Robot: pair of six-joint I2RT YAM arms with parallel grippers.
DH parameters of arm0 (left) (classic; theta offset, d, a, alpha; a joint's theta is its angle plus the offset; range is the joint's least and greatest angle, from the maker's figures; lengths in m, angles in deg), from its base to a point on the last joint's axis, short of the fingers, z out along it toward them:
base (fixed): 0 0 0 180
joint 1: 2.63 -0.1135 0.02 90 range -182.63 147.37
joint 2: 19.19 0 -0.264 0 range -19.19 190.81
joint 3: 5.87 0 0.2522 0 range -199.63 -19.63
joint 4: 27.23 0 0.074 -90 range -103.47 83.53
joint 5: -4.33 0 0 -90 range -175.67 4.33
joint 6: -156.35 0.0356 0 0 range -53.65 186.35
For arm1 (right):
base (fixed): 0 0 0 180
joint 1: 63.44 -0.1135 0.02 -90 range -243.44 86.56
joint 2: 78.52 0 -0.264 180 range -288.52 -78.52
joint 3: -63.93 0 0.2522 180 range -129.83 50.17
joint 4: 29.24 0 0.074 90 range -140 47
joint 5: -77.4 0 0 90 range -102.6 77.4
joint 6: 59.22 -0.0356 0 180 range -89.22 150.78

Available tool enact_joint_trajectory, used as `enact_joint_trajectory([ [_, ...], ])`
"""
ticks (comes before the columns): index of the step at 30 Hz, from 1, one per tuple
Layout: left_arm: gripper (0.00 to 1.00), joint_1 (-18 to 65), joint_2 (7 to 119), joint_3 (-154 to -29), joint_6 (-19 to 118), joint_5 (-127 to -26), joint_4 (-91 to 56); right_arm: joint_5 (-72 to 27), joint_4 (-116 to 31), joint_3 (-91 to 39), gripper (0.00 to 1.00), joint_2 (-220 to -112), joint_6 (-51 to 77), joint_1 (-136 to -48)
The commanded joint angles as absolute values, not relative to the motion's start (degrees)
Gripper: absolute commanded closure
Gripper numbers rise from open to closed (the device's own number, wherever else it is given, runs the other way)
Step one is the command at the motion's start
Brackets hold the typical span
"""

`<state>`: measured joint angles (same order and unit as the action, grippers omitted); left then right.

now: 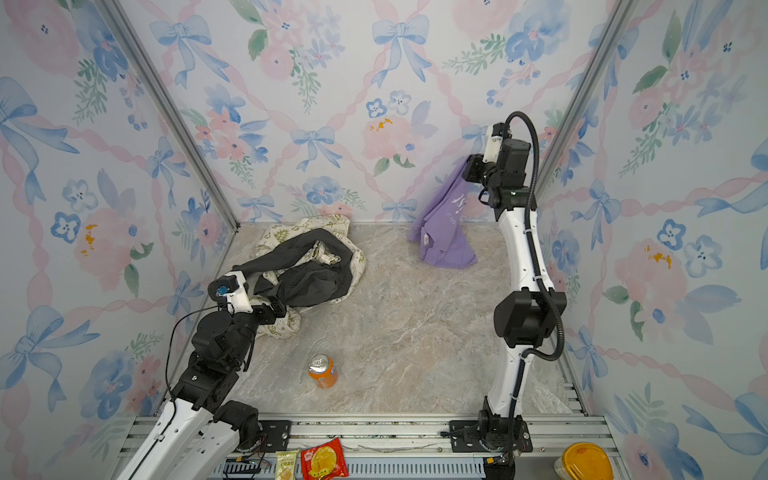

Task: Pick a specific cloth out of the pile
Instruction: 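Lower the lavender shirt onto the clear table area and open the right gripper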

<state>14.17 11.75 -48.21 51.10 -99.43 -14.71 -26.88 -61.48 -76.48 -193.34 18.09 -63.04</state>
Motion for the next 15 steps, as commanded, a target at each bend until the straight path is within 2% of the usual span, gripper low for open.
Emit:
enact_joint_trajectory([
  [1,0.02,13.5,11.8,-47.5,50.4,-98.5,-16.3,-23.1,-56.1,-64.5,1.00,-184.7,19.8,-62.7],
  [7,0.02,13.4,11.8,-47.5,50.1,-97.9,-16.5,-15.9,-49.5,-38.3,1.00,-171.0,19.2,-62.6],
  [15,0.02,13.2,11.9,-47.4,49.7,-97.3,-16.6,-7.7,-58.6,-21.4,0.98,-161.9,19.0,-62.9],
])
